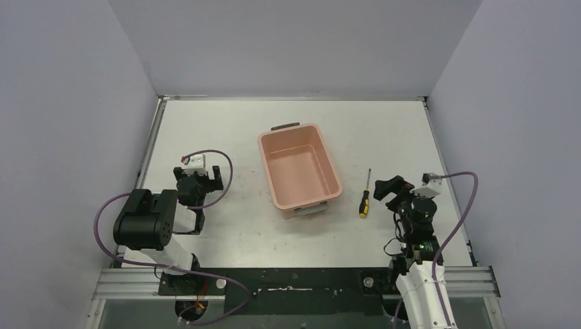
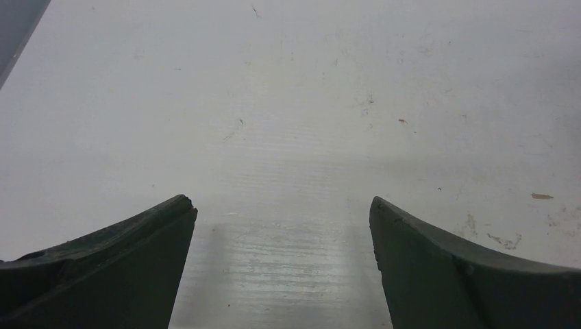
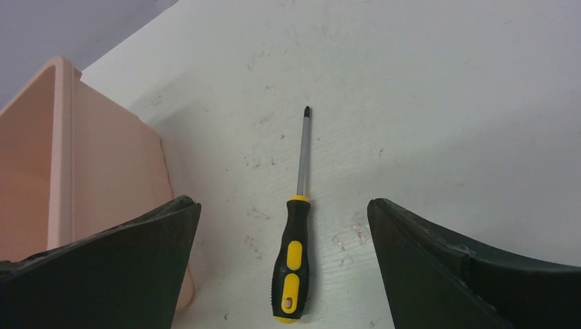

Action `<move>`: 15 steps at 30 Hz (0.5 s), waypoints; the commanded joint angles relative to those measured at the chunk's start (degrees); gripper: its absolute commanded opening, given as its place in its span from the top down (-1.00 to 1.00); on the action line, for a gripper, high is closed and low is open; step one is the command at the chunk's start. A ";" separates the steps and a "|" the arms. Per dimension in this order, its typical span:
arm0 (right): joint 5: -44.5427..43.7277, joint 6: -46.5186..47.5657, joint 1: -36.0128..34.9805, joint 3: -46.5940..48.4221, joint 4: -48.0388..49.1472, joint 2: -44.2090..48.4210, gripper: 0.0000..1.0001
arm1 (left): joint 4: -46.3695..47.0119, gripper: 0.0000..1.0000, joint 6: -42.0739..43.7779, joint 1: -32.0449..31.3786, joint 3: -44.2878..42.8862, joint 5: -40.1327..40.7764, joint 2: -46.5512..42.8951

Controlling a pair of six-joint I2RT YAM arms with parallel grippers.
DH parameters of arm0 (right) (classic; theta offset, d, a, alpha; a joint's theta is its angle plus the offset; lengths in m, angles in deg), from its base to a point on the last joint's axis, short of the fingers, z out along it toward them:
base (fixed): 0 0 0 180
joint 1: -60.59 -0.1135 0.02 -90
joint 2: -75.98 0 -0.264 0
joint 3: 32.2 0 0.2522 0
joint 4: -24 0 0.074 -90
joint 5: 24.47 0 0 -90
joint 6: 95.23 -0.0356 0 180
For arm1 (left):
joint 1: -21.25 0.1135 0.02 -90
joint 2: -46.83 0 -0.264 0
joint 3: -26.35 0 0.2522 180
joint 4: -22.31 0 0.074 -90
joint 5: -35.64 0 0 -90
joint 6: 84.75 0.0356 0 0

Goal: Put the screwdriver in the bin

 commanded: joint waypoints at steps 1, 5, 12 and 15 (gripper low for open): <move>-0.61 -0.44 0.23 7.80 0.17 -2.61 -1.00 | 3.41 -0.94 0.45 0.22 -1.33 -0.86 -0.57; 3.35 3.58 0.21 13.34 -1.08 -6.29 -1.00 | 3.34 -0.94 0.50 0.19 -1.33 -0.86 -0.50; 8.46 5.73 -0.55 26.91 -10.13 -24.41 -0.80 | 3.30 -0.94 0.52 0.20 -1.33 -0.89 -0.47; 1.40 5.76 -2.46 32.20 -17.70 -34.13 -0.69 | 3.29 -0.94 0.51 0.15 -1.40 -0.93 -0.46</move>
